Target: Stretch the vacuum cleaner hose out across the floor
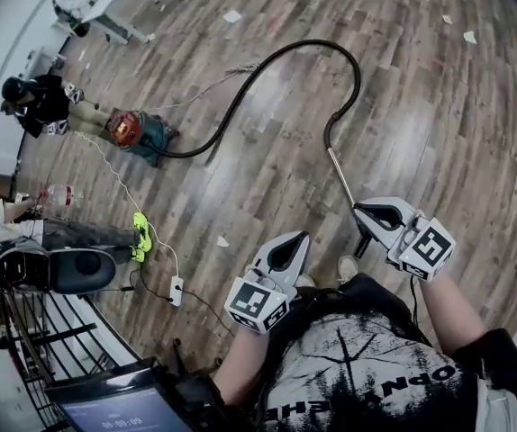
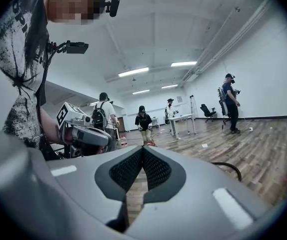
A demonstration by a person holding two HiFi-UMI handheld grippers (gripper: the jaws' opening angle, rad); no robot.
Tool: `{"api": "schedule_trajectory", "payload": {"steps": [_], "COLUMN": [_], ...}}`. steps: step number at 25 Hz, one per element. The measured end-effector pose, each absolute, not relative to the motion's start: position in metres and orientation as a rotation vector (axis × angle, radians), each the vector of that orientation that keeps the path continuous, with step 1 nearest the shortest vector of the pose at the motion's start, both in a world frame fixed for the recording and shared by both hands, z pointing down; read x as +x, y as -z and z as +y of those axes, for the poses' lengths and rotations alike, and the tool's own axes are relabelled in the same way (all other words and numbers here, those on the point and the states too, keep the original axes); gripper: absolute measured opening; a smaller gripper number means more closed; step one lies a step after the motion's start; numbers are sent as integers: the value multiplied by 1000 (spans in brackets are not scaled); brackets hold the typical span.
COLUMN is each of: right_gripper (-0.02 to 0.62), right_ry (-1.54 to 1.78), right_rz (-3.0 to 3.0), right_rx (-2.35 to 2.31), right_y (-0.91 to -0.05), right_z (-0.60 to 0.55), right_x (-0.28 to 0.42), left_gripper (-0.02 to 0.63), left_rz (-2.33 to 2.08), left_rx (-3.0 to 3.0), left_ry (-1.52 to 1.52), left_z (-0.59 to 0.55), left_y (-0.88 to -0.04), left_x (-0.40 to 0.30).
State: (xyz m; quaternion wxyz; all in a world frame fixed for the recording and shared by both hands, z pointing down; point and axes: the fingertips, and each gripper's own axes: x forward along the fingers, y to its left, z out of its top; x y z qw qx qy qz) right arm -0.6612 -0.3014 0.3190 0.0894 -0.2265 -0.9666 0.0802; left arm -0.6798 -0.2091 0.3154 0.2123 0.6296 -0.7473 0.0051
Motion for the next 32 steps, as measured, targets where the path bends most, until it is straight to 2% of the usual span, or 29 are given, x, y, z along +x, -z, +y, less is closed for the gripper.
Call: {"api": "schedule_trajectory", "payload": {"steps": [14,23,27,32], "right_gripper": [6,6,6,6], "right_ry": [-272,-282,-250,-271], "right_rz": [-2911,-2831,-2814,-2792], "right_rx": [-4,478,515,501], "right_y": [-344,-365,-357,-358], "right_z": [-417,-443,-443,-428], "right_x": [-739,-762,-760,-725], "left_gripper": [0,0,0,0], "left_rz": [-1532,-1198,-1132,-1135], "left_rx": [2252,2481,2485,2463], "left_ry": [-144,-220,-208,-220], "left_z": [-367,-401,-408,-396], "left_y": [-341,-362,-368,-359], "left_x": [-778,-829,-824,-784]}}
